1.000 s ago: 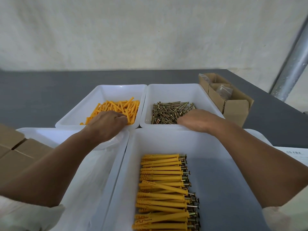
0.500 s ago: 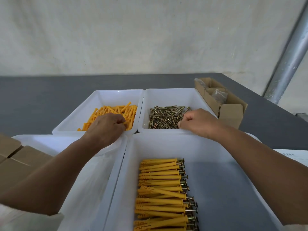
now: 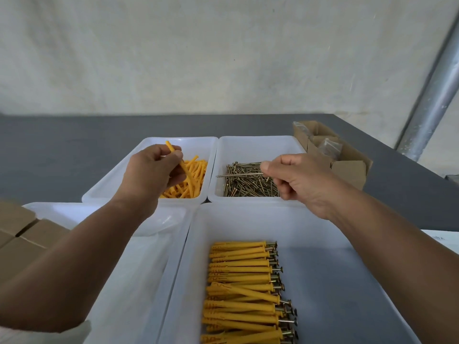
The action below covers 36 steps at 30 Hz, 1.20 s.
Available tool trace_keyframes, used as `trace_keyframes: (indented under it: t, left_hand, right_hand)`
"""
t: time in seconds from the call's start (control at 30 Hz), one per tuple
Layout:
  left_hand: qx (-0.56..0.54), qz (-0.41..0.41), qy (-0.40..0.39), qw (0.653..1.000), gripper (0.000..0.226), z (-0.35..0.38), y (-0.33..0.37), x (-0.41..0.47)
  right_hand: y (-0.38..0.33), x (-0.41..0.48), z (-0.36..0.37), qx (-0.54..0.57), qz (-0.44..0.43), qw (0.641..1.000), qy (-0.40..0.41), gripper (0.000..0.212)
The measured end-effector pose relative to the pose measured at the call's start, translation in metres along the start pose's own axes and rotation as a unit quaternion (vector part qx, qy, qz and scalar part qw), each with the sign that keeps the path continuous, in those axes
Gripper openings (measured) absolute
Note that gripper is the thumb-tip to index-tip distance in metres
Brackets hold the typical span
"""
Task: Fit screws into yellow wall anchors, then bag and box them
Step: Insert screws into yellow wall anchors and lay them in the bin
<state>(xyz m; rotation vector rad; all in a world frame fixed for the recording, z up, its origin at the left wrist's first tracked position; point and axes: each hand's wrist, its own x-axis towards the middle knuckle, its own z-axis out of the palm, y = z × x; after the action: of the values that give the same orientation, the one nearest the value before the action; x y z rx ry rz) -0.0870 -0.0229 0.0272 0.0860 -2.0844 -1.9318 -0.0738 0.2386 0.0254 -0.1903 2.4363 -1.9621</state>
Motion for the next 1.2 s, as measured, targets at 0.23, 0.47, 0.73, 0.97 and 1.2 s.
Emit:
trace_keyframes:
  t: [0.23,0.47,0.73,0.97,1.2]
  left_hand:
    - [-0.129,-0.107,-0.014,0.986,0.022,0.006,0.001,-0.005]
    - [-0.124,-0.116,-0.013,0.985,0.024,0.009,0.001,-0.007]
    - [-0.125,-0.129,-0.017,0.984,0.021,0.009,0.001,-0.007]
    - [-0.123,-0.134,-0.008,0.983,0.020,0.011,0.004,-0.009]
    - [-0.129,-0.133,-0.028,0.982,0.006,0.013,0.005,-0.012]
  right_hand:
    - [-0.001,-0.006,0.006,-0.012,0.012,1.000,-0.015,0.024]
    - [-0.003,-0.007,0.009,-0.025,0.016,0.999,-0.020,0.033]
    - [-0.002,-0.007,0.010,-0.029,0.020,0.999,-0.002,0.020]
    - [-0.001,-0.006,0.009,-0.044,0.018,0.999,0.022,0.023]
    - [-0.001,-0.006,0.010,-0.049,0.020,0.998,0.034,0.028]
